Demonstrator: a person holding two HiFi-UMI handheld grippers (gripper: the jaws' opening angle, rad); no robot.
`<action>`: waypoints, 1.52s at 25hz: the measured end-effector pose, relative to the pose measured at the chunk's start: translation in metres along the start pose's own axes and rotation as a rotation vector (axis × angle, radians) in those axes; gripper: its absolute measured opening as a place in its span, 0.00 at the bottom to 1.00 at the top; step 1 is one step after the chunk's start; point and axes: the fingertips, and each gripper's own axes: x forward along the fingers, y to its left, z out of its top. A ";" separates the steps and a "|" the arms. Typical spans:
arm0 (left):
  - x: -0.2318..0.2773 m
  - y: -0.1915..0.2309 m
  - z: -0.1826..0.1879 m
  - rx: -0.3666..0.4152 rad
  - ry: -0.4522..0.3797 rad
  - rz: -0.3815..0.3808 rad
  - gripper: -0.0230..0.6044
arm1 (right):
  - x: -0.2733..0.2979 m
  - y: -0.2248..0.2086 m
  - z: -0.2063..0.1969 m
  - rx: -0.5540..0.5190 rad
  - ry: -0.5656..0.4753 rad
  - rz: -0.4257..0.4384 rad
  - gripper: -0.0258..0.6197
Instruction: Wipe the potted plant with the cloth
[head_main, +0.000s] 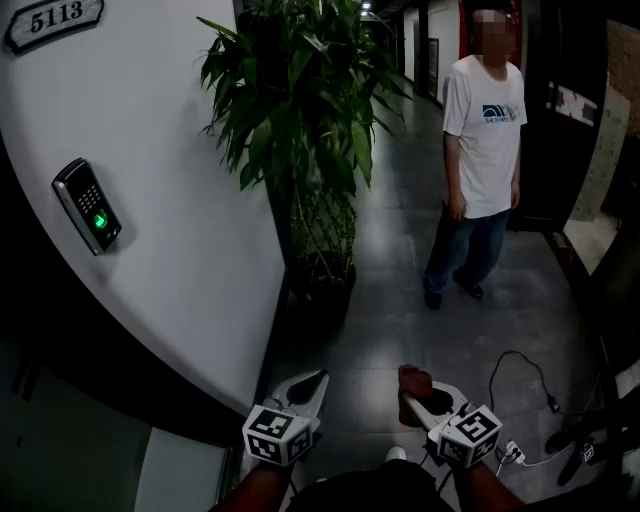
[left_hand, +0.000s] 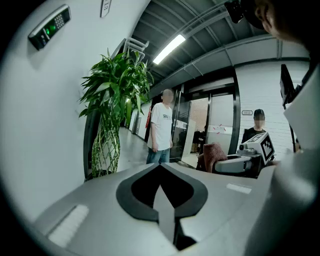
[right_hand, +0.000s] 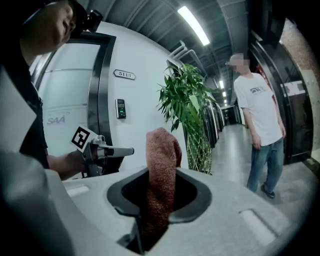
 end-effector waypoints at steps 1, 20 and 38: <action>0.009 -0.002 0.001 0.003 0.003 -0.001 0.06 | -0.001 -0.009 0.002 0.000 0.002 0.002 0.15; 0.166 0.003 0.067 0.112 -0.039 0.165 0.07 | 0.032 -0.147 0.065 -0.543 0.043 0.146 0.15; 0.291 0.083 0.180 0.239 -0.038 0.189 0.12 | 0.168 -0.206 0.266 -0.985 -0.122 0.024 0.15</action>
